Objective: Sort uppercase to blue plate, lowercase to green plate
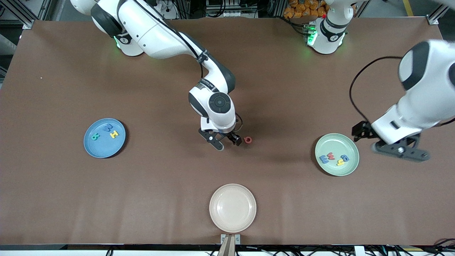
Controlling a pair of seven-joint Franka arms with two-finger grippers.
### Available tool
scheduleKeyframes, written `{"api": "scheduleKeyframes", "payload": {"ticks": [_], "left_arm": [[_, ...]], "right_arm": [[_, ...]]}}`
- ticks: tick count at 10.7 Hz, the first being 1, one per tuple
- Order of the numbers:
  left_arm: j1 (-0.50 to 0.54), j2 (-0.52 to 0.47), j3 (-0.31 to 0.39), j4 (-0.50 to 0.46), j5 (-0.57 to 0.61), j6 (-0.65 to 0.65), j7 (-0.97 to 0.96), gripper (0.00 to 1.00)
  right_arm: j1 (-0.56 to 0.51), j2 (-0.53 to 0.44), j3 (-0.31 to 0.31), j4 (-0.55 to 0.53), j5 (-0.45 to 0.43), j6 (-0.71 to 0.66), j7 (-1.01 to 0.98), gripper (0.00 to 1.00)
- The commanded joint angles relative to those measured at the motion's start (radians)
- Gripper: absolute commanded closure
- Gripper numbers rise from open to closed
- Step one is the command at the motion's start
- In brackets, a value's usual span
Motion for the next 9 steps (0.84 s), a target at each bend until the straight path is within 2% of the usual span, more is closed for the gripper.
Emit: {"api": "scheduleKeyframes", "payload": {"ticks": [1, 7, 9], "left_arm": [[0.036, -0.042, 0.001, 0.059, -0.107, -0.138, -0.007, 0.00], [0.061, -0.165, 0.002, 0.062, -0.133, -0.176, -0.079, 0.00], [0.006, -0.188, 0.042, 0.056, -0.122, -0.182, -0.081, 0.00]], "right_arm": [[0.023, 0.079, -0.012, 0.129, -0.015, -0.031, 0.077, 0.00], [0.054, 0.130, -0.009, 0.154, -0.008, 0.064, 0.166, 0.00], [0.054, 0.144, -0.009, 0.161, -0.006, 0.063, 0.224, 0.02]]}}
